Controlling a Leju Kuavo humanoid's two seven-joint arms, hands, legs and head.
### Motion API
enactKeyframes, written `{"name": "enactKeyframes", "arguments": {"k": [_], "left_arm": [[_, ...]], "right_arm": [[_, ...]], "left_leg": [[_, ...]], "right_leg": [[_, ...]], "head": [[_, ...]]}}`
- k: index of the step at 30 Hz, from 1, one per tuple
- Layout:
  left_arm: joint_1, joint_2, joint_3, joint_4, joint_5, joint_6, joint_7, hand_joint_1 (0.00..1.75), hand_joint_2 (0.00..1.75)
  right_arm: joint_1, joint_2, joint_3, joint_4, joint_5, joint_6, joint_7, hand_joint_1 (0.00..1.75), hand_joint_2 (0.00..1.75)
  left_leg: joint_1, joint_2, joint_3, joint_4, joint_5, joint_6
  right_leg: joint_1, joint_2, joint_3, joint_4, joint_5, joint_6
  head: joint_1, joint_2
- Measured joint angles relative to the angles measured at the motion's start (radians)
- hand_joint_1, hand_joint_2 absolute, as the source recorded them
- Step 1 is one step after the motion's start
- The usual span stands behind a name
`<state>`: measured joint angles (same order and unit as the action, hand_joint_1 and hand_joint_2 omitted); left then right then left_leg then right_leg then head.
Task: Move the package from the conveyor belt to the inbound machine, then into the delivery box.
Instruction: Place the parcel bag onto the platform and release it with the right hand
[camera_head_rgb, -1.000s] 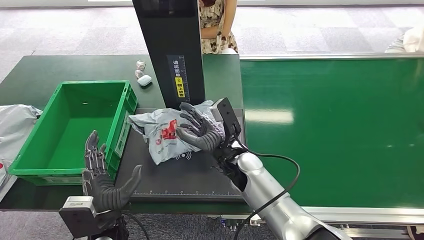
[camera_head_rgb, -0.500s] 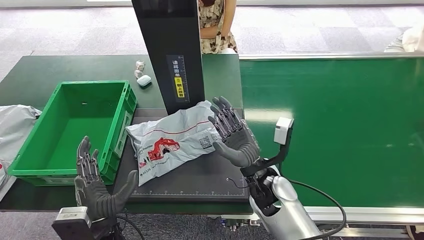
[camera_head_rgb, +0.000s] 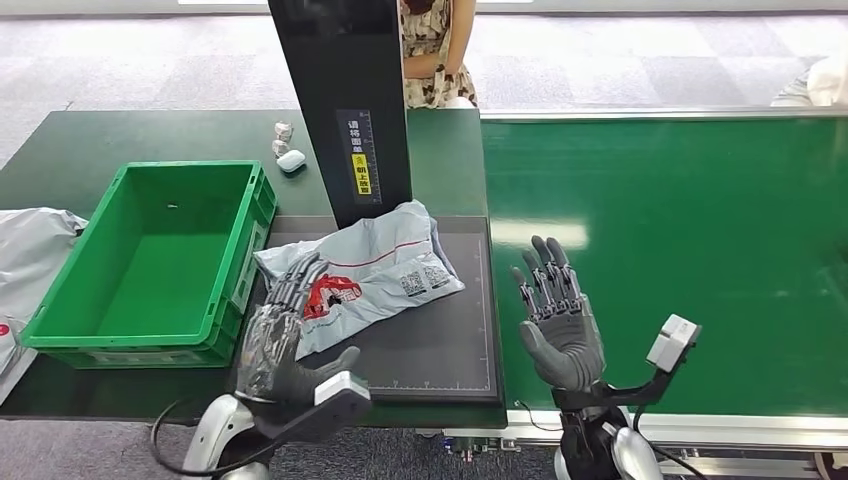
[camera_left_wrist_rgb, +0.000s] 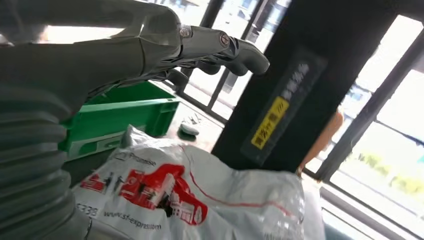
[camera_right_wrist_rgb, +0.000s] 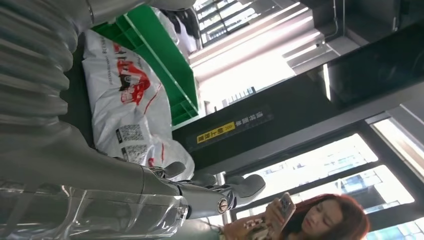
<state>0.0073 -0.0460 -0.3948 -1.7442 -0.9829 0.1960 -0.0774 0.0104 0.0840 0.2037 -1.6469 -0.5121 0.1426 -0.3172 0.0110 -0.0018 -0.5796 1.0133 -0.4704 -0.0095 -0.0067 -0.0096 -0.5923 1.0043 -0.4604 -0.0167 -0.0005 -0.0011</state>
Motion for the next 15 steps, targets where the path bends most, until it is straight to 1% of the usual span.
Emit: {"name": "enactKeyframes", "arguments": {"k": [3,7,10,15], "left_arm": [[-0.15,0.004,-0.041,0.154,-0.004,-0.051,0.012,0.0,1.75],[-0.326,0.005,-0.091,0.345,-0.001,-0.078,0.019,0.0,1.75],[-0.411,0.004,-0.114,0.438,-0.009,-0.089,0.031,0.0,1.75],[-0.514,-0.001,-0.145,0.55,-0.031,-0.117,0.051,0.0,1.75]], "right_arm": [[0.029,0.005,-0.029,-0.019,0.003,0.01,0.003,0.0,1.75],[0.06,0.013,-0.062,-0.051,0.009,0.016,0.007,0.0,1.75],[0.077,0.018,-0.079,-0.071,0.017,0.016,0.013,0.0,1.75],[0.102,0.028,-0.098,-0.099,0.026,0.016,0.02,0.0,1.75]], "left_leg": [[0.0,0.0,0.0,0.0,0.002,-0.001],[0.0,0.002,0.0,0.0,0.003,-0.001],[0.0,0.002,0.0,0.0,0.003,-0.001],[0.0,0.002,-0.001,0.0,0.003,-0.001]], "right_leg": [[0.0,0.0,0.0,0.0,0.002,-0.001],[0.0,0.002,0.0,0.0,0.004,0.0],[0.0,0.003,-0.001,0.0,0.004,0.0],[0.0,0.003,-0.002,0.0,0.004,0.0]], "head": [[0.0,0.0],[0.0,0.0],[0.0,0.0],[0.0,0.0]]}}
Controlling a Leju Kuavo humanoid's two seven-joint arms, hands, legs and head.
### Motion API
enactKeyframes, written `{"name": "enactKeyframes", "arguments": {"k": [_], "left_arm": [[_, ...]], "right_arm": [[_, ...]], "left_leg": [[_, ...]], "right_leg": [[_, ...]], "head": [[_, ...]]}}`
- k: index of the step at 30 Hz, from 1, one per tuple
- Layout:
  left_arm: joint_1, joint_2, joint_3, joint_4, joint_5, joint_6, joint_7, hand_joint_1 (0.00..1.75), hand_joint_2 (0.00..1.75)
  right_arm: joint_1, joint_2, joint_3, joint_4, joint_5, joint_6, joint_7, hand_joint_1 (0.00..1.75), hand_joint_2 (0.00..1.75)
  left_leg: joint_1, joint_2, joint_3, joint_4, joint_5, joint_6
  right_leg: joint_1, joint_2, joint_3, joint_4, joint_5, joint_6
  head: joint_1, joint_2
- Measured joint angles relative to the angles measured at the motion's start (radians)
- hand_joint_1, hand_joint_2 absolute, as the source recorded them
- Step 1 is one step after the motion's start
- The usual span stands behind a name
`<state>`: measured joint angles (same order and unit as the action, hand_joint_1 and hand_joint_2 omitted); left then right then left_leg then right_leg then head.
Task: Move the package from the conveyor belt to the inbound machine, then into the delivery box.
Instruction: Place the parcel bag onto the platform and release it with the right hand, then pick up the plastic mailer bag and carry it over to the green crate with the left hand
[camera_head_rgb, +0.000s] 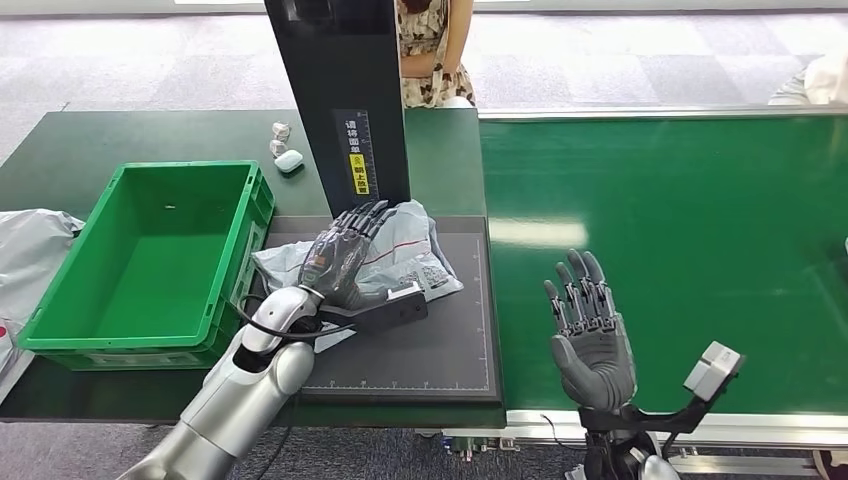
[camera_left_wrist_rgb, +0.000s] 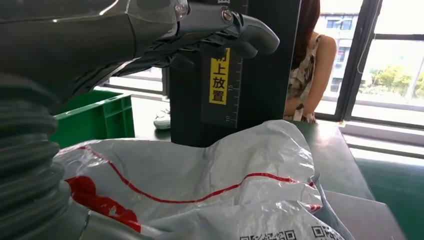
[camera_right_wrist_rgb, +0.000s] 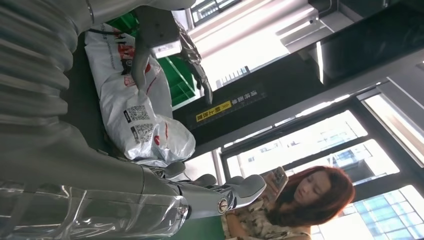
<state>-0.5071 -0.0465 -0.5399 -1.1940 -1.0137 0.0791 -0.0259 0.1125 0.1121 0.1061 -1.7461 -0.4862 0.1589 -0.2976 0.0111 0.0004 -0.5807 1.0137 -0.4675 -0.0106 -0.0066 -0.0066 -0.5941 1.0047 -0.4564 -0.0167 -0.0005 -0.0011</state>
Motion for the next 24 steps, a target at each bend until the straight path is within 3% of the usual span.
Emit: {"name": "enactKeyframes", "arguments": {"k": [8,24], "left_arm": [[-0.134,-0.007,-0.03,0.196,-0.005,-0.034,0.005,0.0,1.75],[-0.187,0.038,-0.178,0.442,0.011,-0.095,-0.076,0.0,1.75]], "right_arm": [[0.019,0.016,-0.018,-0.025,0.004,-0.013,0.001,0.0,1.75],[0.035,0.033,-0.038,-0.047,-0.039,-0.075,0.0,0.0,1.75]], "left_leg": [[0.0,0.001,0.0,0.0,0.0,0.0],[0.0,0.001,0.008,-0.002,-0.003,0.0]], "right_leg": [[0.0,0.001,0.0,0.0,0.0,0.0],[0.0,0.0,0.009,0.0,-0.002,0.0]], "head": [[0.0,0.0],[0.0,0.0]]}}
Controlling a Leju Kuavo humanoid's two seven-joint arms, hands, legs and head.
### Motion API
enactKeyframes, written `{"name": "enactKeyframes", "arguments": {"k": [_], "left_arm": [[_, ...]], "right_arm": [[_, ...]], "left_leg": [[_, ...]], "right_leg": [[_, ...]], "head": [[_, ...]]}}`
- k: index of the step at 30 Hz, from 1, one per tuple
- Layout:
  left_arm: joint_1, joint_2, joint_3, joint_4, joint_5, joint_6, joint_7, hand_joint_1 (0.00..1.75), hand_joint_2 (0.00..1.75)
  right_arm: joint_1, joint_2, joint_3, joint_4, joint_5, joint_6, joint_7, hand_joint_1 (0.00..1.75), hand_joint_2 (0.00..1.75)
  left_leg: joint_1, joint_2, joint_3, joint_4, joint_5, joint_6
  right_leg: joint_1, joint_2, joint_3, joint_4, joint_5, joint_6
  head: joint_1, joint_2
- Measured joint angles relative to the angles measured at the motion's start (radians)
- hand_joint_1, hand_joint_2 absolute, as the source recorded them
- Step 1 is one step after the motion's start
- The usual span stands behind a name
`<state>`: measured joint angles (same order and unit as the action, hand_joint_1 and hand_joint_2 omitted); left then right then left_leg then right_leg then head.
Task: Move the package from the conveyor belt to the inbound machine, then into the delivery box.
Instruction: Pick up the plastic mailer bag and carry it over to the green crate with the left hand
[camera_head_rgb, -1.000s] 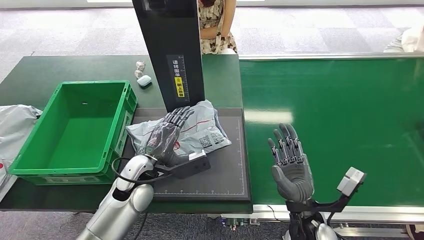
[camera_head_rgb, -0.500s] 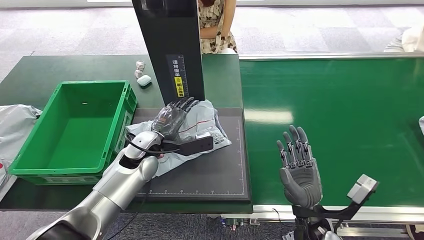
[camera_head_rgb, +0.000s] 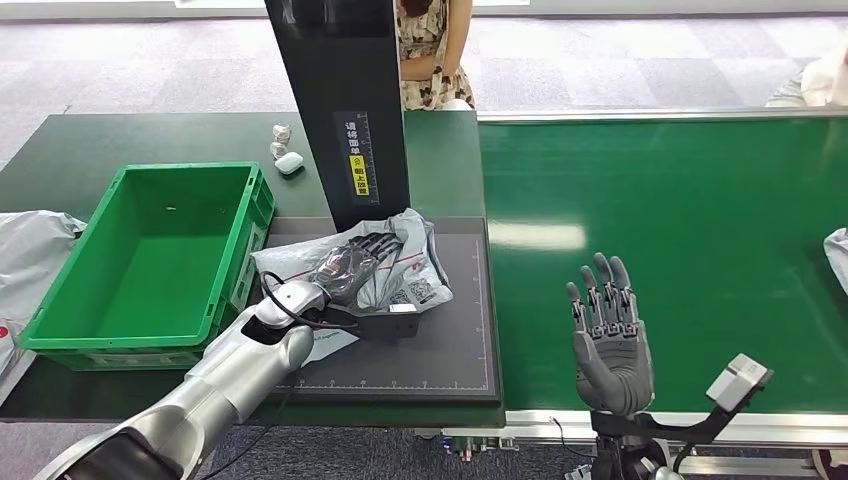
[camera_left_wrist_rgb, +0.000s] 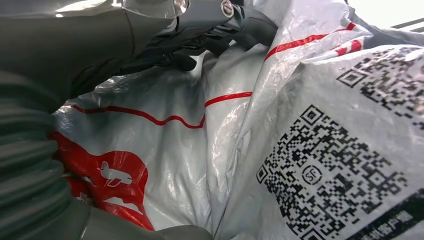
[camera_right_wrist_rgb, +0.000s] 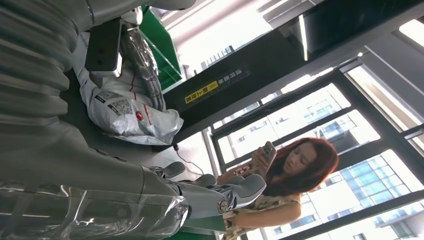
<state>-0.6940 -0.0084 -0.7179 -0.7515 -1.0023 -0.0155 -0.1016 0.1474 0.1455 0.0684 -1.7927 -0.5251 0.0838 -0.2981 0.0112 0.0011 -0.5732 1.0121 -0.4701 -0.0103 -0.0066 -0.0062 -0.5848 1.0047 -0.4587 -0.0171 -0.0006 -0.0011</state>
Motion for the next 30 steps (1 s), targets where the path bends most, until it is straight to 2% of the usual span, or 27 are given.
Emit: {"name": "enactKeyframes", "arguments": {"k": [12,14,16,17,18,30], "left_arm": [[-0.045,0.015,-0.07,0.051,0.068,0.003,-0.02,0.03,1.75],[-0.049,0.016,-0.076,0.054,0.071,0.001,-0.023,0.77,1.75],[-0.053,0.016,-0.084,0.061,0.072,-0.004,-0.027,1.61,1.75],[-0.054,0.016,-0.089,0.063,0.072,-0.008,-0.029,1.69,1.75],[-0.054,0.016,-0.094,0.067,0.072,-0.013,-0.031,1.75,1.75],[-0.071,0.019,-0.139,0.097,0.073,-0.026,-0.044,1.75,1.75]], "right_arm": [[0.0,0.006,-0.002,-0.001,-0.005,-0.039,0.0,0.0,1.75],[0.0,0.006,-0.001,0.0,-0.005,-0.042,-0.003,0.0,1.75],[-0.001,0.006,0.001,0.0,-0.005,-0.046,-0.006,0.0,1.75],[-0.001,0.006,0.002,0.0,-0.005,-0.049,-0.007,0.0,1.75],[-0.002,0.006,0.003,0.0,-0.005,-0.053,-0.008,0.0,1.75],[0.002,0.006,0.012,0.0,-0.008,-0.066,-0.018,0.0,1.75]], "left_leg": [[0.001,0.0,0.005,0.0,0.001,-0.001],[0.001,0.0,0.005,0.0,0.001,-0.001],[0.001,0.0,0.005,0.0,0.001,-0.001],[0.001,0.0,0.005,0.0,0.001,-0.001],[0.001,0.0,0.005,0.0,0.001,-0.001],[0.0,0.0,0.007,0.0,0.001,0.0]], "right_leg": [[0.0,0.0,0.005,0.0,0.0,-0.002],[0.0,0.0,0.005,0.0,0.0,-0.002],[0.0,0.0,0.005,0.0,0.0,-0.002],[0.0,0.0,0.005,0.0,0.0,-0.002],[0.0,-0.001,0.005,0.0,0.0,-0.002],[0.0,-0.001,0.007,0.0,0.0,-0.001]], "head": [[0.0,0.0],[0.0,0.0],[0.0,0.0],[0.0,0.0],[0.0,0.0],[0.0,0.0]]}}
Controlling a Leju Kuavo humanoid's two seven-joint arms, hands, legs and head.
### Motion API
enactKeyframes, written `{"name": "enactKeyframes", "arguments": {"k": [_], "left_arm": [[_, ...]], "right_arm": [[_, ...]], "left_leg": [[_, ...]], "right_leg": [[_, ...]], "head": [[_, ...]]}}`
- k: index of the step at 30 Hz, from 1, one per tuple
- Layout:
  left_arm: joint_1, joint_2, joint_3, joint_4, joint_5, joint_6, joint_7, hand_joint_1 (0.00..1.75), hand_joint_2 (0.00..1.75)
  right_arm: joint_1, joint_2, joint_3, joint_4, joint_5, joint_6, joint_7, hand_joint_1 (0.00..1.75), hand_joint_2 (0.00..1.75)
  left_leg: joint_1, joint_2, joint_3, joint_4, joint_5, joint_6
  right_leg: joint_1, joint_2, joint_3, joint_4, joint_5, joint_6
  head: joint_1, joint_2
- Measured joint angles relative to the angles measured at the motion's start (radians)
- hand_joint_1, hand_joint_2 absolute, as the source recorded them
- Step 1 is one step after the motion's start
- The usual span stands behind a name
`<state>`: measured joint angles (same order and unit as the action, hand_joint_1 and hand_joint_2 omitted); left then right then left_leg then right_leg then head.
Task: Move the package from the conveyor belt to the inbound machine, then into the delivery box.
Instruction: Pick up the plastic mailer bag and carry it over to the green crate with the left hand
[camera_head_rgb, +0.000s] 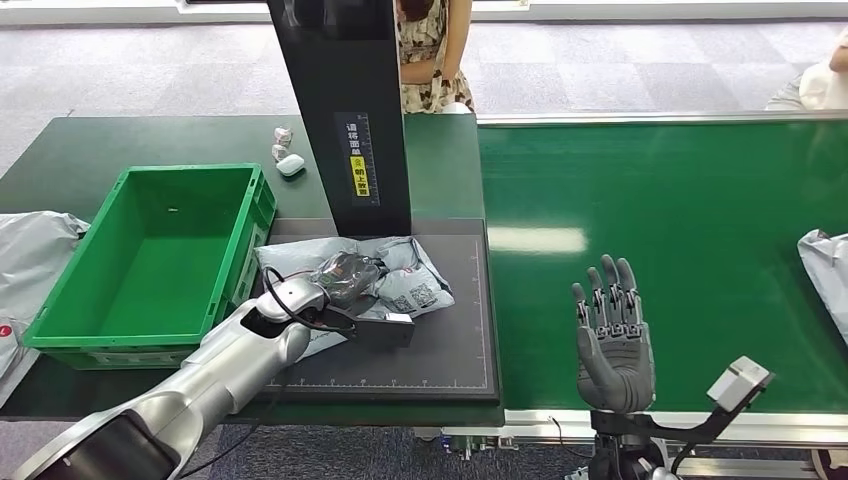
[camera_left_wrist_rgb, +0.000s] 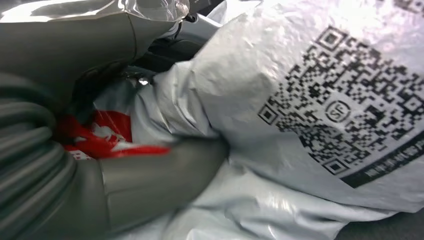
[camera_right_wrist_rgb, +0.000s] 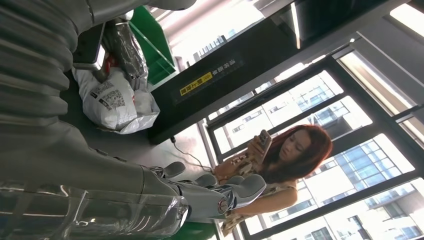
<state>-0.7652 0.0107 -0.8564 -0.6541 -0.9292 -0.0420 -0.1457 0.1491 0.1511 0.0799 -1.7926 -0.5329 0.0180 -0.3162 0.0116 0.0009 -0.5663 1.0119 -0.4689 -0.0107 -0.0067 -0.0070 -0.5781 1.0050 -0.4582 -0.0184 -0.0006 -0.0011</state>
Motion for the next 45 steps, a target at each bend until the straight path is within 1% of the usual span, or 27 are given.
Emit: {"name": "enactKeyframes", "arguments": {"k": [28,29,30,31,32,33,34,35,36,38,40,42,45], "left_arm": [[0.002,0.0,-0.012,0.009,0.005,0.02,-0.01,1.75,1.75],[0.023,0.001,-0.004,-0.006,0.016,0.044,-0.028,1.75,1.75],[0.078,0.008,0.018,-0.058,0.029,0.096,-0.058,1.75,1.75],[0.165,0.019,0.055,-0.142,0.039,0.173,-0.089,1.75,1.75],[0.276,0.035,0.103,-0.267,0.041,0.279,-0.109,1.75,1.75],[0.393,0.052,0.157,-0.415,0.033,0.402,-0.113,1.75,1.75],[0.491,0.063,0.206,-0.551,0.02,0.513,-0.104,1.75,1.75],[0.566,0.071,0.248,-0.67,0.01,0.605,-0.094,1.75,1.75],[0.622,0.077,0.287,-0.766,0.004,0.668,-0.089,1.75,1.75],[0.695,0.086,0.352,-0.9,-0.003,0.72,-0.095,1.75,1.75],[0.748,0.09,0.404,-1.003,-0.012,0.738,-0.112,1.75,1.75],[0.787,0.089,0.442,-1.078,-0.026,0.741,-0.128,1.75,1.75],[0.824,0.085,0.489,-1.164,-0.04,0.743,-0.137,1.75,1.75]], "right_arm": [[0.01,0.0,0.001,0.0,0.001,-0.003,-0.001,0.0,1.75],[0.013,0.0,0.001,-0.002,0.002,-0.01,-0.003,0.0,1.75],[0.023,0.002,0.001,-0.008,0.004,-0.021,-0.008,0.0,1.75],[0.04,0.004,0.0,-0.017,0.008,-0.035,-0.013,0.0,1.75],[0.062,0.006,-0.001,-0.029,0.011,-0.048,-0.018,0.0,1.75],[0.083,0.007,-0.003,-0.042,0.014,-0.056,-0.022,0.0,1.75],[0.099,0.008,-0.004,-0.052,0.016,-0.06,-0.024,0.0,1.75],[0.11,0.008,-0.005,-0.059,0.017,-0.062,-0.024,0.0,1.75],[0.117,0.009,-0.006,-0.065,0.017,-0.063,-0.024,0.0,1.75],[0.125,0.012,-0.007,-0.071,0.018,-0.062,-0.024,0.0,1.75],[0.13,0.017,-0.009,-0.076,0.02,-0.058,-0.023,0.0,1.75],[0.132,0.021,-0.01,-0.077,0.021,-0.049,-0.021,0.0,1.75],[0.132,0.024,-0.012,-0.077,0.021,-0.033,-0.02,0.0,1.75]], "left_leg": [[0.0,0.0,0.0,-0.001,-0.001,0.0],[0.0,0.001,0.001,-0.002,-0.001,0.0],[-0.002,0.003,0.005,-0.003,-0.002,0.0],[-0.004,0.006,0.009,-0.005,-0.004,0.0],[-0.006,0.01,0.013,-0.006,-0.006,0.0],[-0.007,0.014,0.013,-0.006,-0.008,0.0],[-0.007,0.017,0.01,-0.005,-0.009,0.0],[-0.006,0.017,0.006,-0.005,-0.009,-0.001],[-0.006,0.017,0.003,-0.005,-0.01,0.0],[-0.006,0.015,0.001,-0.005,-0.01,0.001],[-0.006,0.012,0.0,-0.005,-0.011,0.001],[-0.006,0.011,0.0,-0.005,-0.01,0.001],[-0.006,0.01,0.0,-0.005,-0.01,0.001]], "right_leg": [[0.0,0.001,0.0,0.0,-0.001,0.0],[-0.001,0.001,0.001,0.0,-0.001,0.0],[-0.003,0.003,0.003,0.0,-0.002,0.0],[-0.005,0.007,0.005,0.0,-0.004,0.0],[-0.006,0.011,0.006,0.0,-0.005,0.0],[-0.007,0.015,0.003,0.001,-0.007,-0.001],[-0.007,0.017,-0.001,0.001,-0.007,-0.001],[-0.006,0.018,-0.004,0.001,-0.007,-0.001],[-0.006,0.018,-0.007,0.001,-0.008,0.0],[-0.006,0.015,-0.008,0.001,-0.009,0.001],[-0.006,0.012,-0.008,0.001,-0.01,0.001],[-0.006,0.011,-0.008,0.001,-0.011,0.001],[-0.006,0.01,-0.007,0.001,-0.011,0.001]], "head": [[0.0,0.0],[0.001,0.0],[0.001,0.0],[0.0,0.0],[-0.001,0.0],[-0.003,0.0],[-0.004,0.0],[-0.005,0.0],[-0.005,0.0],[-0.005,0.0],[-0.005,0.0],[-0.005,0.0],[-0.005,0.0]]}}
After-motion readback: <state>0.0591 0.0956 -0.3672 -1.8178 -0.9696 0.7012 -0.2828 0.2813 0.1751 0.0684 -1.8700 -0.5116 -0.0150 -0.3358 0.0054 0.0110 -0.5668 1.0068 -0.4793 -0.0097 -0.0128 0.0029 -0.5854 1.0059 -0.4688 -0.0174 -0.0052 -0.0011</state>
